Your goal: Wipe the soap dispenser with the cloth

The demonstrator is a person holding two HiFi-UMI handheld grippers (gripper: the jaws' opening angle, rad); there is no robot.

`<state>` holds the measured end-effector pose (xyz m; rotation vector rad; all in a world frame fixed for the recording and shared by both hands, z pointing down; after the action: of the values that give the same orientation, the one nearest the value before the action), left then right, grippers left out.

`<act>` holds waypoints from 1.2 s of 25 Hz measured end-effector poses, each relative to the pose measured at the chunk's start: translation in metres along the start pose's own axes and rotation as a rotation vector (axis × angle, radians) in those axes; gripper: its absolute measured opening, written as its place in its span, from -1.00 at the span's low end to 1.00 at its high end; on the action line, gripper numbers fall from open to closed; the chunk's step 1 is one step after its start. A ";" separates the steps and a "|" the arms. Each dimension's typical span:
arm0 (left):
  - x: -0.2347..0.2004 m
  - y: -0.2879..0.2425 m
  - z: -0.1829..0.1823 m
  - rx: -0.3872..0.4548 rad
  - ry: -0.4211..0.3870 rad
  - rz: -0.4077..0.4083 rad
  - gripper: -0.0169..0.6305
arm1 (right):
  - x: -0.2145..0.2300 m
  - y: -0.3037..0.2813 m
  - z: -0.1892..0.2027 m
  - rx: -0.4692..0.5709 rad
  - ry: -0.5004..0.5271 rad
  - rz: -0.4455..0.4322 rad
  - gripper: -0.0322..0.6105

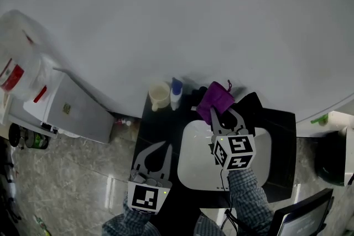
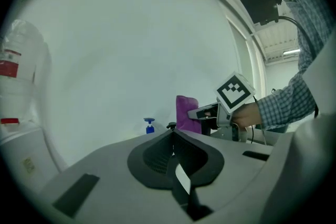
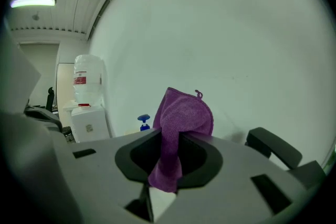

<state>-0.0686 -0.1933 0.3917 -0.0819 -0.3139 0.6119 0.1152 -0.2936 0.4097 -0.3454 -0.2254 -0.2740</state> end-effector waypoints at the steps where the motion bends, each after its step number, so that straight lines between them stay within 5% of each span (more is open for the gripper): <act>1: -0.001 -0.001 0.001 -0.004 0.004 -0.006 -0.94 | 0.002 -0.007 -0.004 -0.002 0.004 -0.002 -0.65; 10: -0.002 -0.015 -0.004 -0.013 -0.022 -0.017 -0.94 | 0.007 -0.051 -0.006 -0.060 0.034 -0.040 -0.65; 19: 0.006 -0.023 -0.004 -0.018 -0.077 0.015 -0.94 | 0.041 -0.071 0.016 -0.121 -0.003 0.017 -0.65; 30: 0.011 -0.017 0.005 -0.037 -0.063 0.020 -0.94 | 0.078 -0.069 0.102 -0.324 -0.072 0.156 -0.65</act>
<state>-0.0518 -0.2012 0.4020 -0.1019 -0.3859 0.6290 0.1503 -0.3364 0.5446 -0.6909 -0.2235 -0.1433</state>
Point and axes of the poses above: the fingertips, and each gripper's own axes: y backward along the fingers, x to its right, z out of its underside, the point moved 5 cm from there along y, backward along the fingers, and after that the axes turned 14 degrees about -y, right-handed, at the moved point
